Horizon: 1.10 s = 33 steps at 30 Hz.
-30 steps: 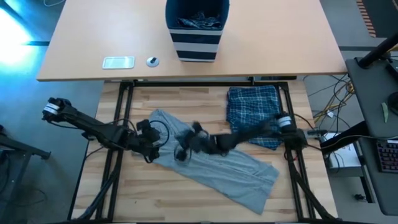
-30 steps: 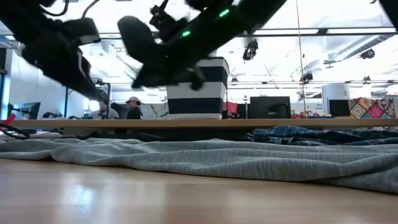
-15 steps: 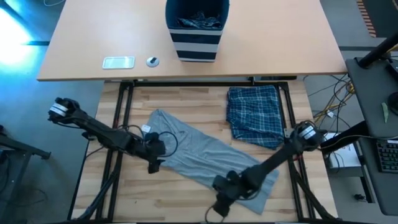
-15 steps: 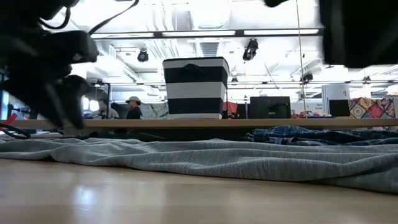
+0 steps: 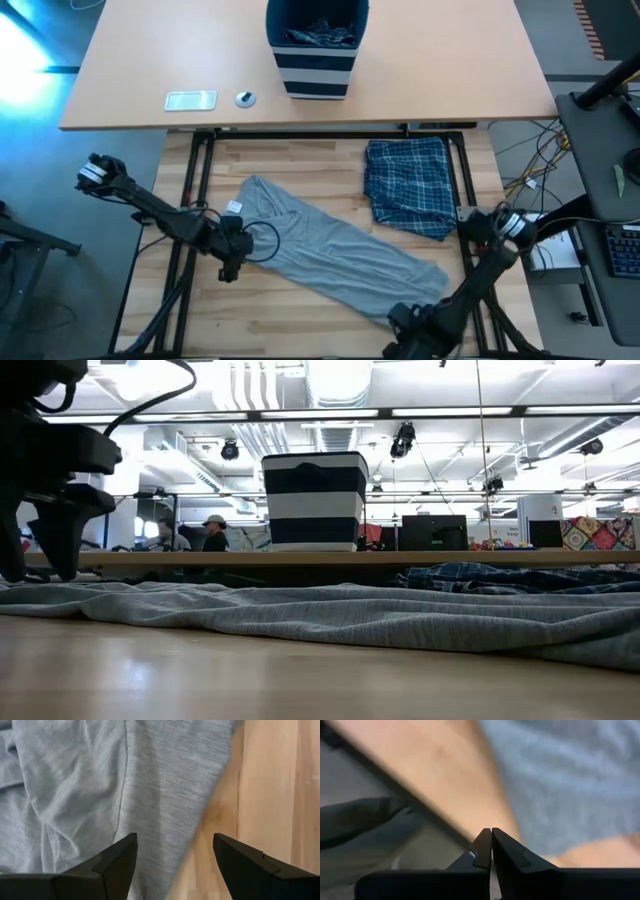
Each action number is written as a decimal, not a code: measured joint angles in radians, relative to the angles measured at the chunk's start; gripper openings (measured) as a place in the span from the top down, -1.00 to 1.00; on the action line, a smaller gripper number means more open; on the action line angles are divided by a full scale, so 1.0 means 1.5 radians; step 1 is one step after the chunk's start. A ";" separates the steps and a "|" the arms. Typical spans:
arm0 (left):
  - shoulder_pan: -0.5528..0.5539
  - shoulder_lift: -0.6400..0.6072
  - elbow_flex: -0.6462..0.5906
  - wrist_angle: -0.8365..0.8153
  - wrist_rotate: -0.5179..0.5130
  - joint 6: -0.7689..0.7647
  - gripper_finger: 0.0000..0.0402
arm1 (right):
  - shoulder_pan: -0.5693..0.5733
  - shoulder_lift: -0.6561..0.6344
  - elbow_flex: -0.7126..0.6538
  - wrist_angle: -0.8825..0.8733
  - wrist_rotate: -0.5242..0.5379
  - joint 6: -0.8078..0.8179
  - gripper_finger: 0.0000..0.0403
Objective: Fold Laundry from Bin
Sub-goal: Fold the gray shirt
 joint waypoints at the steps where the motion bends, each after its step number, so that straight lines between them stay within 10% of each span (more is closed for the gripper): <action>1: -0.001 -0.001 0.000 0.002 -0.004 -0.003 -0.22 | 0.006 -0.002 -0.005 0.001 0.000 0.008 0.96; 23: -0.011 0.034 -0.087 0.063 -0.081 -0.063 -0.22 | 0.025 0.020 -0.095 0.037 -0.094 -0.101 0.96; 33: -0.035 -0.006 0.023 -0.014 -0.061 0.002 -0.22 | 0.024 -0.025 -0.034 0.023 -0.097 -0.150 0.96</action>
